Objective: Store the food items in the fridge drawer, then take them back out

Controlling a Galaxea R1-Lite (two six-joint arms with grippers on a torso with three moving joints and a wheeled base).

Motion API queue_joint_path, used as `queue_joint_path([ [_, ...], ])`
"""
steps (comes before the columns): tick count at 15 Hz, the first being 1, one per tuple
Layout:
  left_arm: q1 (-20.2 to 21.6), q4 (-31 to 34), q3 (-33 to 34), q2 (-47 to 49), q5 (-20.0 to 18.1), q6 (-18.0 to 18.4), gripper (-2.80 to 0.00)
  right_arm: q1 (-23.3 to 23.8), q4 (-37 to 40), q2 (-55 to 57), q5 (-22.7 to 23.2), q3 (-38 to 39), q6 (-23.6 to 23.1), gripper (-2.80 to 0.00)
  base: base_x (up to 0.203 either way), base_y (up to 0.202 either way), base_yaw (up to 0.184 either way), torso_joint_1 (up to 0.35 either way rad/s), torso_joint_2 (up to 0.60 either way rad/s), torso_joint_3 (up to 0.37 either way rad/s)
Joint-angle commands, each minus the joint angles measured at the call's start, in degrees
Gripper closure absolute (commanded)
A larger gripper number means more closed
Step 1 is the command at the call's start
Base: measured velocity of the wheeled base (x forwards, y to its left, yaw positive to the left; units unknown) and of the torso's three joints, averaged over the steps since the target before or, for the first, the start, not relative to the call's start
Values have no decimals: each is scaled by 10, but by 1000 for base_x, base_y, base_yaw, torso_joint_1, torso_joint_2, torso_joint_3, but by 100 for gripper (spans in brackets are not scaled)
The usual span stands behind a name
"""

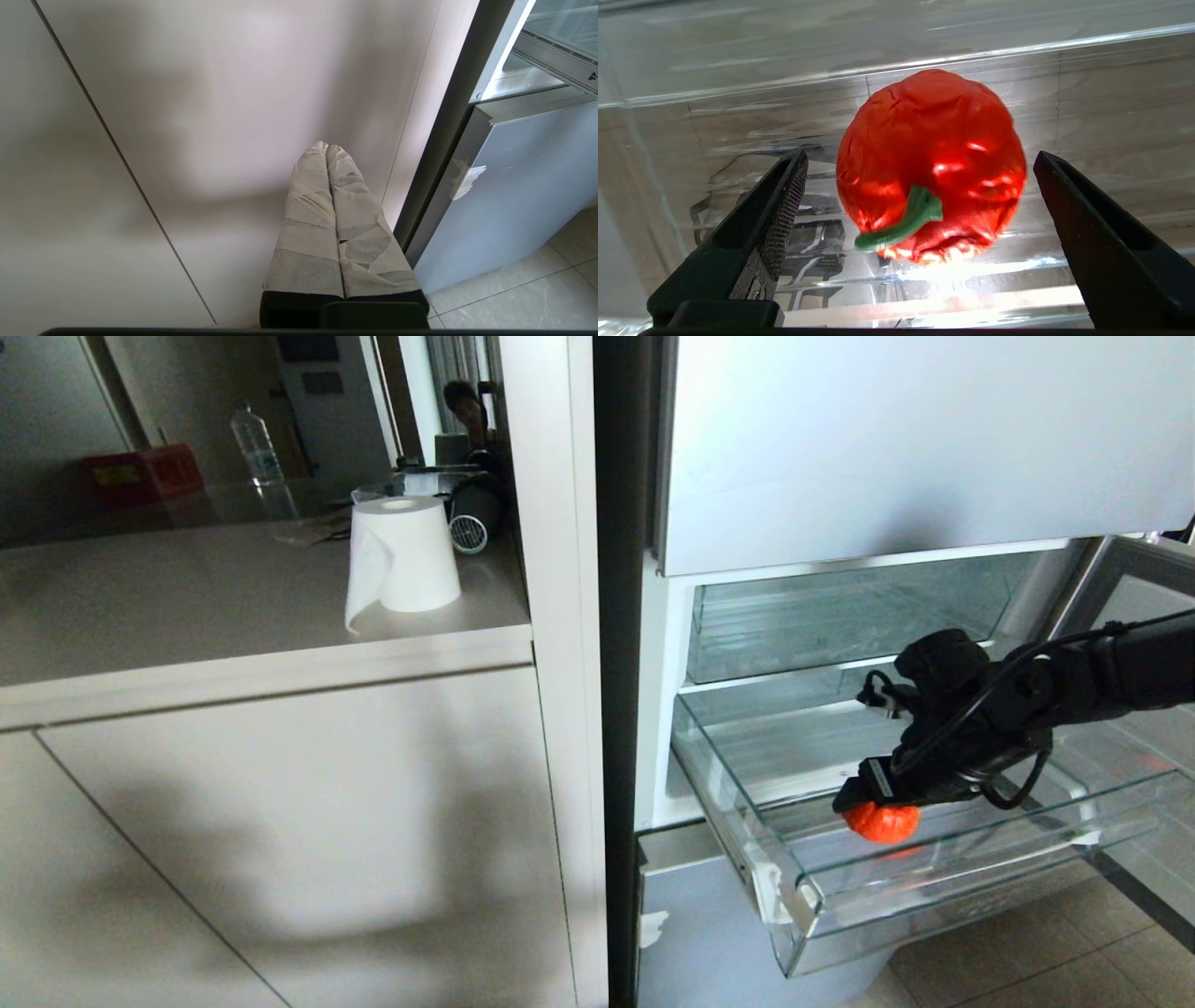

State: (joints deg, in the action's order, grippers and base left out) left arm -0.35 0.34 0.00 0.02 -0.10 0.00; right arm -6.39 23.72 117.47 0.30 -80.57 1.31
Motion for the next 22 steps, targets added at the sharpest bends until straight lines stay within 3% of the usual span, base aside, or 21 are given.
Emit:
queue_joint_path([
  [1, 0, 0, 0, 0, 0, 0, 0, 0, 2, 11, 0, 0, 0, -280, 0, 0, 0, 0, 0, 0],
  [2, 0, 0, 0, 0, 0, 0, 0, 0, 2, 15, 0, -3, 0, -280, 0, 0, 0, 0, 0, 0],
  [3, 0, 0, 0, 0, 0, 0, 0, 0, 1, 18, 0, -4, 0, 0, 0, 0, 0, 0, 0, 0],
  [9, 0, 0, 0, 0, 0, 0, 0, 0, 2, 4, 0, -11, 7, 0, 0, 0, 0, 0, 0, 0],
  [16, 0, 0, 0, 0, 0, 0, 0, 0, 5, -157, 0, 7, 5, 0, 0, 0, 0, 0, 0, 0],
  [22, 0, 0, 0, 0, 0, 0, 0, 2, 124, -309, -37, 18, 4, 0, 0, 0, 0, 0, 0, 0],
])
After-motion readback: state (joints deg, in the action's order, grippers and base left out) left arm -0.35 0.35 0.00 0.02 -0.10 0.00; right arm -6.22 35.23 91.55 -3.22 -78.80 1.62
